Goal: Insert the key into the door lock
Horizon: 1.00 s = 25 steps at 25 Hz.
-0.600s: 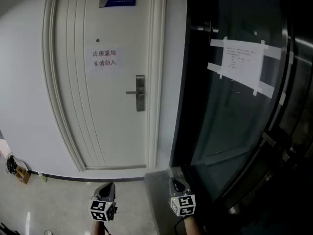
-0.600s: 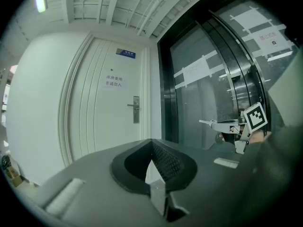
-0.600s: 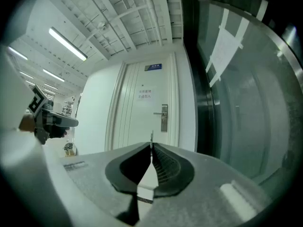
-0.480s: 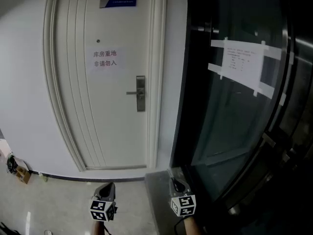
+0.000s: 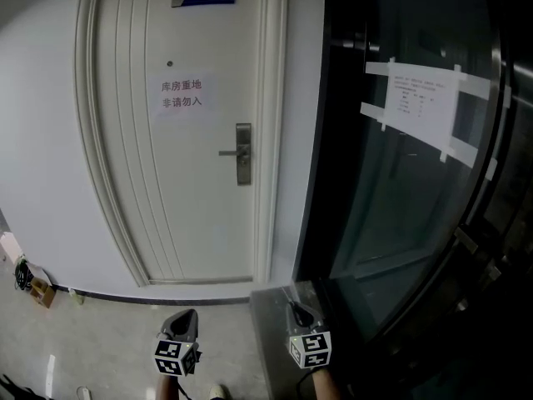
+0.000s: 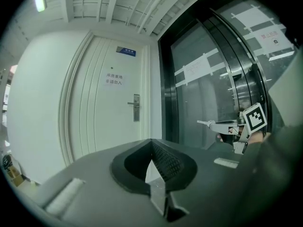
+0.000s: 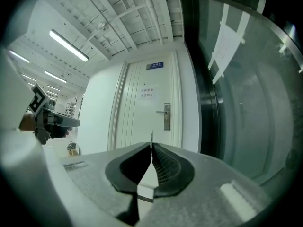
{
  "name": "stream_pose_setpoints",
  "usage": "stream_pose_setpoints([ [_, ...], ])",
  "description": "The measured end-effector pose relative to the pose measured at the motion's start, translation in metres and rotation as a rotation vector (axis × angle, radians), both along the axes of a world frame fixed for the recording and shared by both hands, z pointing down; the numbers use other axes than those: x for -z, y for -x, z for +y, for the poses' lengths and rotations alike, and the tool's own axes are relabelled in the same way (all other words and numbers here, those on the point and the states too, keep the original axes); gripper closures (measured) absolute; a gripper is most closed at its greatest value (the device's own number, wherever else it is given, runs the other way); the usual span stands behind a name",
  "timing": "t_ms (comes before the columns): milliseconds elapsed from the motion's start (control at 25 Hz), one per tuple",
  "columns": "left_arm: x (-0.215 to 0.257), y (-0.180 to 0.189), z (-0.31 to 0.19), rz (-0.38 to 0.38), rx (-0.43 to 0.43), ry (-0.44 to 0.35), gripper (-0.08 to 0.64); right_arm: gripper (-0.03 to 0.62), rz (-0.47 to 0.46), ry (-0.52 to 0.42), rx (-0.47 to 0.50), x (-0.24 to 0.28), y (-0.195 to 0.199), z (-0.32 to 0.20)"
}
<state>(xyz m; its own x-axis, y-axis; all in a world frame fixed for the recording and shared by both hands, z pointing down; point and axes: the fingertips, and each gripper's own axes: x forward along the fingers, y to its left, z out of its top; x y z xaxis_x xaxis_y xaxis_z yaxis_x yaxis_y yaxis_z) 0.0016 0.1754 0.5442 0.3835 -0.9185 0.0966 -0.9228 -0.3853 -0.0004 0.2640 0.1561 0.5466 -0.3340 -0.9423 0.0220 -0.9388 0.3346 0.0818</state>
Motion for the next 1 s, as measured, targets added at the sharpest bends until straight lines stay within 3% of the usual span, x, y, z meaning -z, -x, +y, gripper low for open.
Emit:
stream_pose_setpoints([
  [400,-0.004,0.013,-0.055,0.009,-0.006,-0.002,0.558,0.583,0.001,0.000,-0.011,-0.003,0.010,-0.052],
  [1000,-0.005,0.047,-0.192,0.030,-0.063,0.031,0.558,0.583,0.017,0.020,-0.059,0.002,0.047,-0.171],
])
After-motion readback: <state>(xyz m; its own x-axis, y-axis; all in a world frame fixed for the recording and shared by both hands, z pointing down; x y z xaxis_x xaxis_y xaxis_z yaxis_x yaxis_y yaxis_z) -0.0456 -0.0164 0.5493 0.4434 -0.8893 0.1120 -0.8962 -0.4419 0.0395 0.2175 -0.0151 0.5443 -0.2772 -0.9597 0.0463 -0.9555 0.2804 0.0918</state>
